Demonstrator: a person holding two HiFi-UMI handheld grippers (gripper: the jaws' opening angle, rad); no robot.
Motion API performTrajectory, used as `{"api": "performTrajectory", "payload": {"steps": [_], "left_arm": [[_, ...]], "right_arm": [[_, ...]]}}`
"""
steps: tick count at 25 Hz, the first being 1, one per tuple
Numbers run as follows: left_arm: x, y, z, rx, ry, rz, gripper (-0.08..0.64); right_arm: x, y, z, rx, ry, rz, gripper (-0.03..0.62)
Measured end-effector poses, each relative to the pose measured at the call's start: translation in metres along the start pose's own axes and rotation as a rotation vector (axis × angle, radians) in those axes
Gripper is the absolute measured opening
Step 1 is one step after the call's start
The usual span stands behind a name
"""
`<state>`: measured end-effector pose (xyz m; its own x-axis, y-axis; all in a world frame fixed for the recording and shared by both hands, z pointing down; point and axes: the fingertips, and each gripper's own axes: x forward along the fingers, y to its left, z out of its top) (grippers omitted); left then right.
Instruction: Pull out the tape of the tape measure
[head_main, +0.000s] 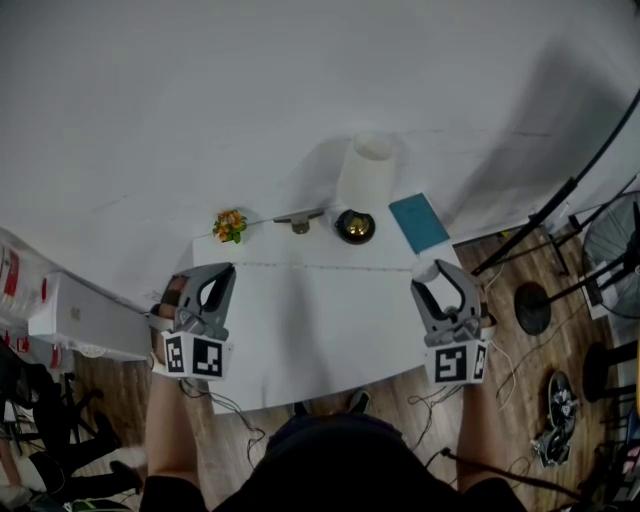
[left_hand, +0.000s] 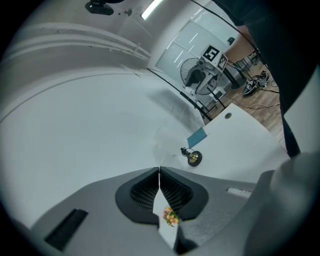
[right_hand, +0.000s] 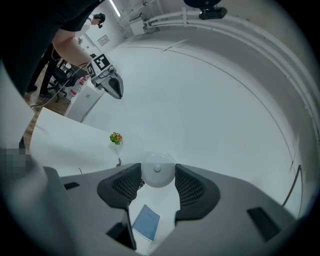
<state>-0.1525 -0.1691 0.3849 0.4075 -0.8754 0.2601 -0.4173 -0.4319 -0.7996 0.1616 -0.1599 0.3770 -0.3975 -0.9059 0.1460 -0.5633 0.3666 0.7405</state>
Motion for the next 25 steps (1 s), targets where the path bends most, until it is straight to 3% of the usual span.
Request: {"api": "performTrajectory", "payload": {"steps": [25], "left_arm": [[-0.001, 0.006, -0.028, -0.012, 0.055, 0.014, 0.011]], "right_arm": [[-0.005, -0.010, -0.022, 0.001, 0.058, -0.019, 0.219]]}}
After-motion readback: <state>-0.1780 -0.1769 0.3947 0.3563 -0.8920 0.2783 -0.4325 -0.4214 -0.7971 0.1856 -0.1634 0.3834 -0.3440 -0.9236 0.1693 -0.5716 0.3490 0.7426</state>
